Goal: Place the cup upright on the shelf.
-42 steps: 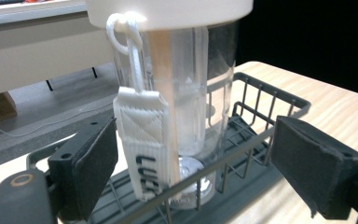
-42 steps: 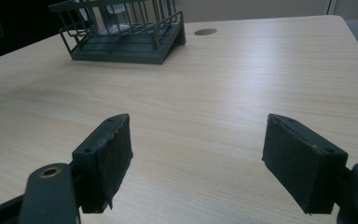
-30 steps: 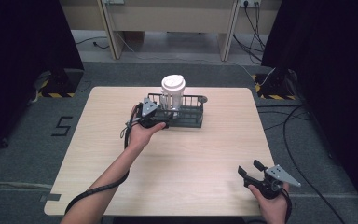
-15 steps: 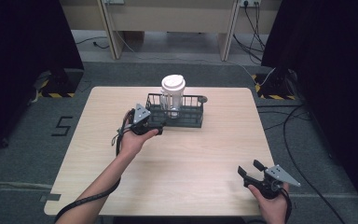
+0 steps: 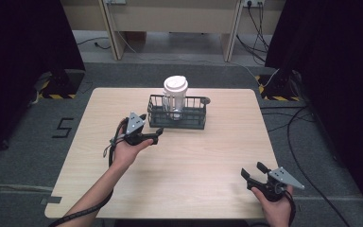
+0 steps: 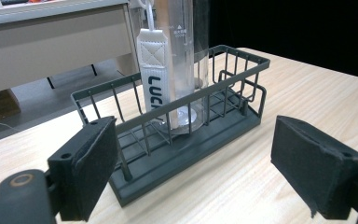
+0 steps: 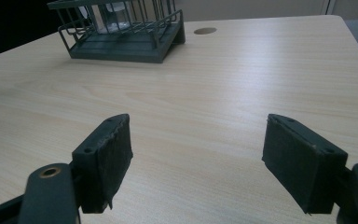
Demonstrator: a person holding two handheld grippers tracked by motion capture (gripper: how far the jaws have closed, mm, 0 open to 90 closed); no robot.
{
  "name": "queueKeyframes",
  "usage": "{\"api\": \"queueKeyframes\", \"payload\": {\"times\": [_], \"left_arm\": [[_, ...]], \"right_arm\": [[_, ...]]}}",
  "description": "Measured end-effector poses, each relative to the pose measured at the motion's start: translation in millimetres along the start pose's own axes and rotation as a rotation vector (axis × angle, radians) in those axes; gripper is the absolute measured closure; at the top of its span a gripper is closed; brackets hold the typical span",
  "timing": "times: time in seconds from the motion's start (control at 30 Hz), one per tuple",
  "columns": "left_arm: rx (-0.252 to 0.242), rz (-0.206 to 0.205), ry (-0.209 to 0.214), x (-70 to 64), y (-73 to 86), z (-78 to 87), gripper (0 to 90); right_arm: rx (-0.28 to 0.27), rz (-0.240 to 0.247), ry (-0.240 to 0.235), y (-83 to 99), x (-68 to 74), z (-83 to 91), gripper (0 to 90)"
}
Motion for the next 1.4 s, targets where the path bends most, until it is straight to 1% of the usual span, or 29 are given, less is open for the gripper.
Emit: {"api": "queueKeyframes", "payload": {"times": [0.13,0.27,0.5,0.53,0.63,0.67,0.77,0.87,1.0,1.03,1.07,1.13,1.23,1.27,1.3,1.37,1.4], "left_arm": [[0.0,0.002,0.004,-1.1,5.7,6.0,14.3],[-0.001,0.014,0.002,-0.9,13.3,12.1,14.3],[0.007,0.01,-0.001,-2.2,29.5,23.2,14.3],[0.011,0.01,-0.003,-2.3,32.8,25.0,14.3],[0.024,0.007,0.004,-3.3,43.0,28.9,14.3],[0.027,0.01,0.005,-3.1,46.5,30.3,14.3],[0.032,0.019,0.005,-1.6,55.9,34.5,14.3],[0.037,0.031,0.001,1.3,65.4,38.8,14.3],[0.044,0.036,-0.009,4.3,77.3,44.2,14.3],[0.044,0.036,-0.009,4.3,77.3,44.2,14.3],[0.05,0.039,-0.011,5.7,83.9,47.0,14.3],[0.056,0.047,-0.01,6.5,91.7,49.8,14.3],[0.067,0.057,-0.021,8.5,104.9,54.4,14.3],[0.067,0.057,-0.021,8.5,104.9,54.4,14.4],[0.074,0.059,-0.03,9.5,113.7,56.8,14.4],[0.072,0.068,-0.04,10.3,120.9,58.4,14.4],[0.065,0.079,-0.043,10.4,123.1,58.8,14.5]], "right_arm": [[0.0,0.0,0.001,0.0,0.1,0.0,24.5],[-0.001,-0.001,0.001,0.0,0.0,0.1,24.5],[-0.001,0.005,0.005,-0.1,-0.2,0.2,24.5],[-0.001,-0.002,0.001,0.1,0.3,0.1,24.5],[0.0,0.0,0.003,0.1,0.3,0.0,24.5],[0.0,0.007,0.006,-0.1,0.0,-0.1,24.5],[0.001,0.005,0.005,0.1,0.3,0.0,24.5],[0.002,0.003,0.005,0.2,0.7,-0.1,24.5],[0.005,0.0,0.004,0.4,1.2,-0.4,24.5],[0.005,-0.001,0.004,0.4,1.3,-0.4,24.5],[0.005,-0.001,0.004,0.4,1.4,-0.3,24.5],[0.004,0.001,0.005,0.4,1.1,-0.2,24.5],[0.005,0.001,0.006,0.4,1.0,-0.3,24.5],[0.005,0.001,0.006,0.4,1.0,-0.3,24.5],[0.008,0.001,0.007,0.5,0.9,-0.5,24.5],[0.01,-0.002,0.006,0.7,1.4,-0.6,24.3],[0.01,-0.002,0.007,0.6,1.4,-0.6,24.2]]}}
Point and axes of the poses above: each handheld gripper's, and its own axes: z roughly backward along the jaws, y roughly out of its underside, x roughly to its left, the point moved 8 cm from there along -z, roughly forward along the jaws, and after that the axes turned 15 degrees about x, right-handed, at the moved point
